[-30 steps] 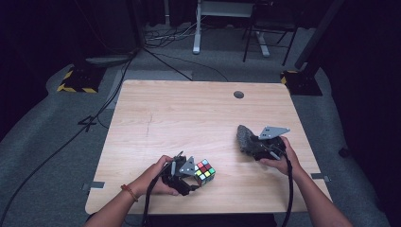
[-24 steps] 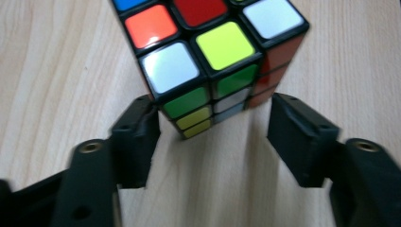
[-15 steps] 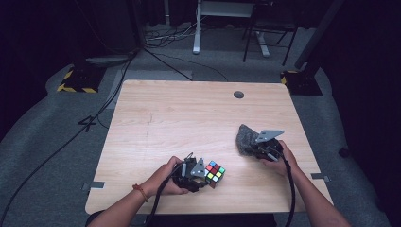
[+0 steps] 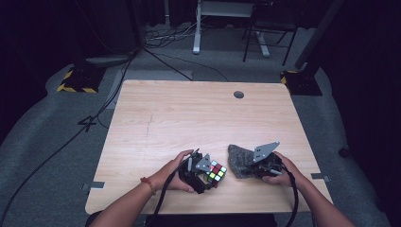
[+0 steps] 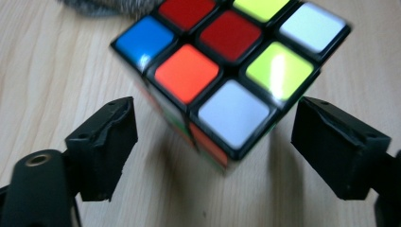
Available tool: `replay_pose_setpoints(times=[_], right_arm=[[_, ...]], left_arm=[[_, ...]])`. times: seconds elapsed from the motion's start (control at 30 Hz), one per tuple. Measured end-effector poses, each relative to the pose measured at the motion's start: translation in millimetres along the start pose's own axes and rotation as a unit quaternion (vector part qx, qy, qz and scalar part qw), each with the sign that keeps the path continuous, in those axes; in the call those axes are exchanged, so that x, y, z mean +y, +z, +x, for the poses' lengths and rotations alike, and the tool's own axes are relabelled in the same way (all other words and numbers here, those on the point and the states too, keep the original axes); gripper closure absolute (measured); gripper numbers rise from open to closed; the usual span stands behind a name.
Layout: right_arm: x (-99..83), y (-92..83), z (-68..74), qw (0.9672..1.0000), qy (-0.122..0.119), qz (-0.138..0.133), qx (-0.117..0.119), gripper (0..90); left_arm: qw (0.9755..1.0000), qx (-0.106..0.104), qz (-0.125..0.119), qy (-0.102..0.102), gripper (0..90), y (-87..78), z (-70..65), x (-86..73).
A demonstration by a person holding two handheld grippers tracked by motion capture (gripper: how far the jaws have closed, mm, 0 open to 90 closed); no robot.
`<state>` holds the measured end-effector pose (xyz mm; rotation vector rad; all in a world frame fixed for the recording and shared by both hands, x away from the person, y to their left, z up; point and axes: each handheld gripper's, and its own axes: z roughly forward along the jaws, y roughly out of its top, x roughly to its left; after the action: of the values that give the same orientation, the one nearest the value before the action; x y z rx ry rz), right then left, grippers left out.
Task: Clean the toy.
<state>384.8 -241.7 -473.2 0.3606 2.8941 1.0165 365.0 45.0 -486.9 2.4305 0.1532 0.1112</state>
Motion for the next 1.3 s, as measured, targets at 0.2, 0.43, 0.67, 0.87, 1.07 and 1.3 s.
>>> replay_pose_setpoints(times=[0.2, 0.43, 0.67, 0.87, 1.07, 1.3], right_arm=[[-3.1, -3.9, 3.2, 0.9991, 0.009, -0.029, -0.029, 67.2], [-7.9, -6.4, -5.2, 0.9957, 0.043, -0.045, -0.068, 50.0], [-11.6, 1.8, -10.7, 0.9935, 0.066, -0.024, -0.089, 47.7], [-13.0, 4.1, -12.7, 0.9939, 0.069, -0.020, -0.084, 54.2], [-13.7, 4.3, -13.1, 0.9940, 0.068, -0.021, -0.083, 55.4], [-14.1, 4.7, -11.8, 0.9937, 0.066, -0.023, -0.088, 55.5]], left_arm=[[0.9997, -0.016, -0.017, 0.005, 15.4, 9.1, 6.8, 12.9], [0.9995, -0.015, -0.020, 0.020, 17.3, 19.8, 6.7, 21.6], [0.9991, -0.007, -0.042, 0.005, 31.5, 22.6, 8.3, 21.3], [0.9993, 0.001, -0.033, -0.019, 15.7, 28.9, 14.1, 23.8], [0.9994, 0.007, -0.033, -0.008, 15.8, 37.3, 12.3, 30.1], [0.9992, -0.012, -0.036, -0.011, 28.9, 45.8, 12.6, 31.6]])
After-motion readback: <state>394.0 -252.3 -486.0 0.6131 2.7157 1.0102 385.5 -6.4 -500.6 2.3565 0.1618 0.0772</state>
